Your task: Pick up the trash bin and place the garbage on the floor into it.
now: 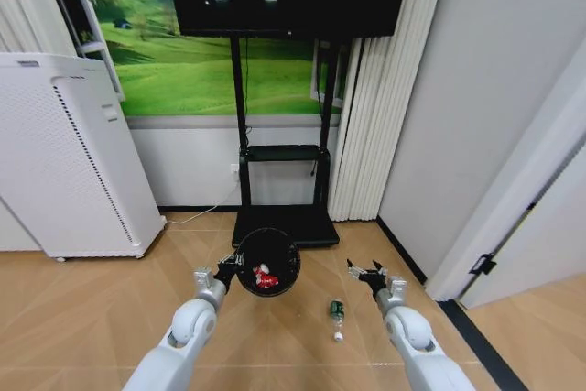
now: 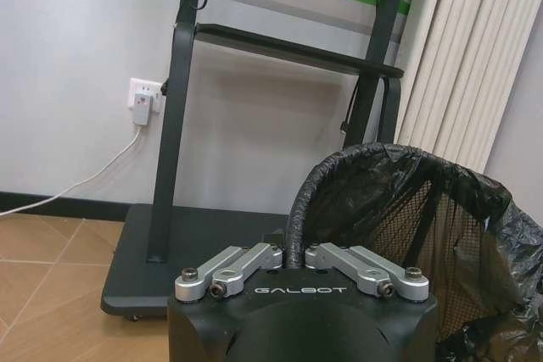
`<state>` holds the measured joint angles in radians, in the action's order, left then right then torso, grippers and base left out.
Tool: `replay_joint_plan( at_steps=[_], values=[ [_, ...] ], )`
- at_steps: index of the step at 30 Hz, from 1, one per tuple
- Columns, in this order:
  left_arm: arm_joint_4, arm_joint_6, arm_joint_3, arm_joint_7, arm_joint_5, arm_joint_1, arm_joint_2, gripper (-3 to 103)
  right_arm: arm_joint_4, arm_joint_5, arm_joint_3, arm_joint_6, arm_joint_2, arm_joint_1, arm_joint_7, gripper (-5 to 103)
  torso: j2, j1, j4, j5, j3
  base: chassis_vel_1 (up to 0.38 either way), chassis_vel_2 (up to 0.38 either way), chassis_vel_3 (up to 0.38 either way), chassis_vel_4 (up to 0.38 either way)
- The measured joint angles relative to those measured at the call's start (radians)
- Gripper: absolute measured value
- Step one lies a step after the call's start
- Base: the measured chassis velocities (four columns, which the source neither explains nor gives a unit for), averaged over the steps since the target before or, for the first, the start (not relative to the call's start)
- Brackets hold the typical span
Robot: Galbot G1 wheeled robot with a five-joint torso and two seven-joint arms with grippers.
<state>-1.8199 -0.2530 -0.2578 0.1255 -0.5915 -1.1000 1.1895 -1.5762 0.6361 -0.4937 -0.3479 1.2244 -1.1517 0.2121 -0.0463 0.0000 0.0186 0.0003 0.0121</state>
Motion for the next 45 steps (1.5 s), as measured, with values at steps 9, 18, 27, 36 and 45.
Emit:
replay_joint_plan(
  at_steps=[9,18,27,36,45],
  values=[
    [0.012,0.0,0.011,0.004,0.008,0.01,0.01,6,0.136,0.227,0.033,-0.123,0.052,0.019,0.12,100,0.0,0.0,-0.0007,-0.0004,0.0,0.044,0.048,-0.042,-0.025],
    [-0.016,0.0,0.019,0.004,0.005,0.009,0.024,6,0.296,-0.067,0.064,-0.127,0.119,0.07,0.029,100,0.0,0.0,-0.0003,-0.0002,0.0,0.0,0.0,0.0,0.0],
    [-0.04,0.001,0.01,-0.008,0.007,-0.011,0.028,6,0.41,-0.146,0.065,-0.12,0.156,0.113,0.018,100,0.0,0.0,-0.0004,-0.0004,0.0,0.0,0.0,0.0,0.0],
    [-0.047,0.001,0.009,-0.009,0.002,-0.007,0.025,6,0.476,-0.167,0.061,-0.113,0.184,0.141,0.017,100,0.0,0.0,-0.0005,-0.0003,0.0,0.0,0.0,0.0,0.0],
    [-0.067,-0.004,0.015,0.01,-0.055,-0.002,0.023,6,0.532,-0.194,0.063,-0.102,0.207,0.166,0.002,95,0.0,0.0,-0.0004,-0.0003,0.0,0.0,0.0,0.0,0.0]
  ],
)
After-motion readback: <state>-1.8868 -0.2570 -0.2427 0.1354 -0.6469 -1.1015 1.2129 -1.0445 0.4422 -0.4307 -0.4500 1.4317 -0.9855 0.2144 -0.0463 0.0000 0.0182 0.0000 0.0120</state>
